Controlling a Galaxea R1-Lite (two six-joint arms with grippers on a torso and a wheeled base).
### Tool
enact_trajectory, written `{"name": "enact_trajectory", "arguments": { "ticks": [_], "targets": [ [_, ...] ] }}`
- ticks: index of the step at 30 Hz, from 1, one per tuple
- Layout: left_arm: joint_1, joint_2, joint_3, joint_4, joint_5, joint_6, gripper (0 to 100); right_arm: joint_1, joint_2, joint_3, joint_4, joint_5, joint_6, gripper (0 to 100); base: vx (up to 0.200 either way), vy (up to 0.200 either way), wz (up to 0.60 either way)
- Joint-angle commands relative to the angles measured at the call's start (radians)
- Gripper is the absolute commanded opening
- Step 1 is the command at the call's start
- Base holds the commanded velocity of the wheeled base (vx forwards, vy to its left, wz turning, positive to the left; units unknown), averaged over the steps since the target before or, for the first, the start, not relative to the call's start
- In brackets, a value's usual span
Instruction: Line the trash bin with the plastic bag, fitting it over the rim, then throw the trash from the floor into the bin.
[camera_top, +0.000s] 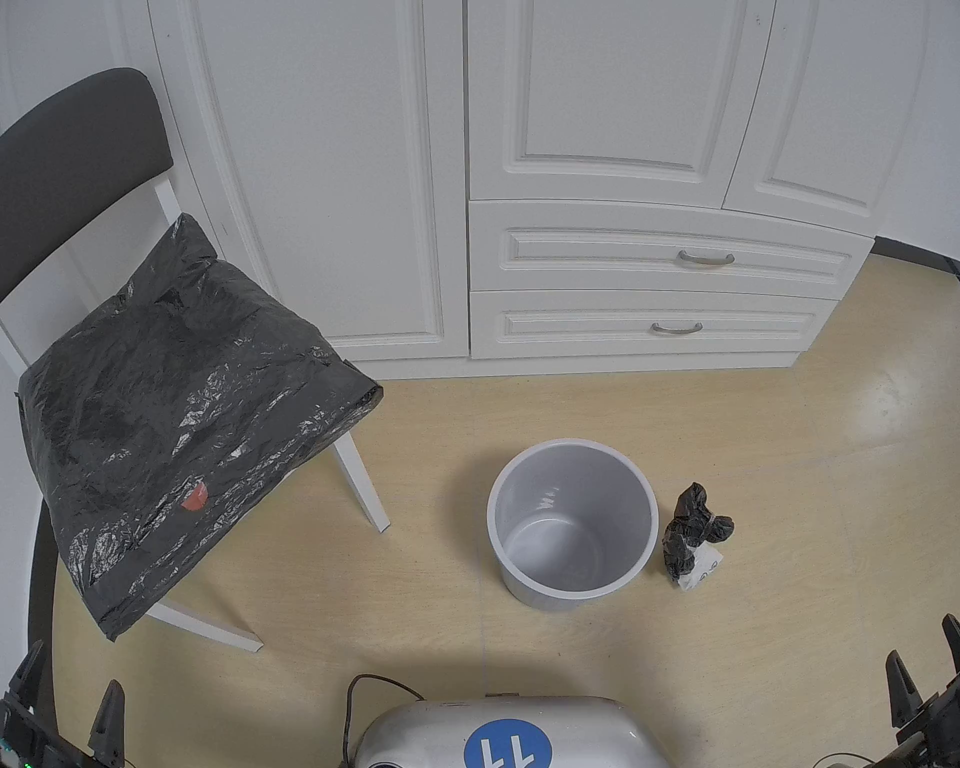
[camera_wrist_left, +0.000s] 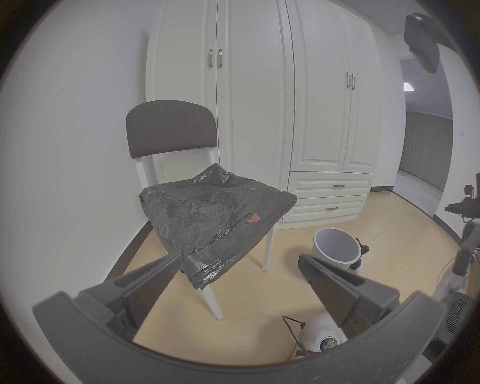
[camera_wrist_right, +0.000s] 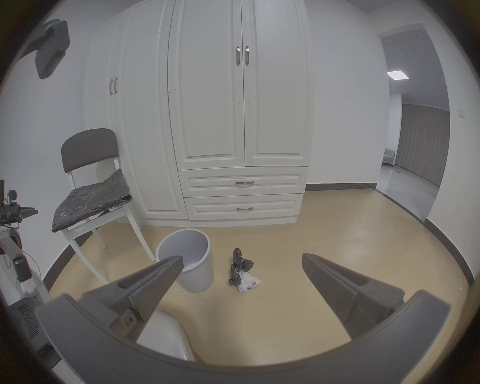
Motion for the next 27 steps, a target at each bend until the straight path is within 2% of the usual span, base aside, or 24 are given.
{"name": "enact_trajectory", "arguments": {
  "ticks": [1,27],
  "targets": [
    [0.0,-0.015,0.016,0.0,0.0,0.001,100,-0.001,-0.016,0.016,0.002,-0.001,-0.006,100,0.0,0.0,0.0],
    [0.0,-0.016,0.016,-0.002,0.003,0.005,100,0.0,-0.016,0.018,0.0,0.005,-0.007,100,0.0,0.0,0.0]
  ]
}}
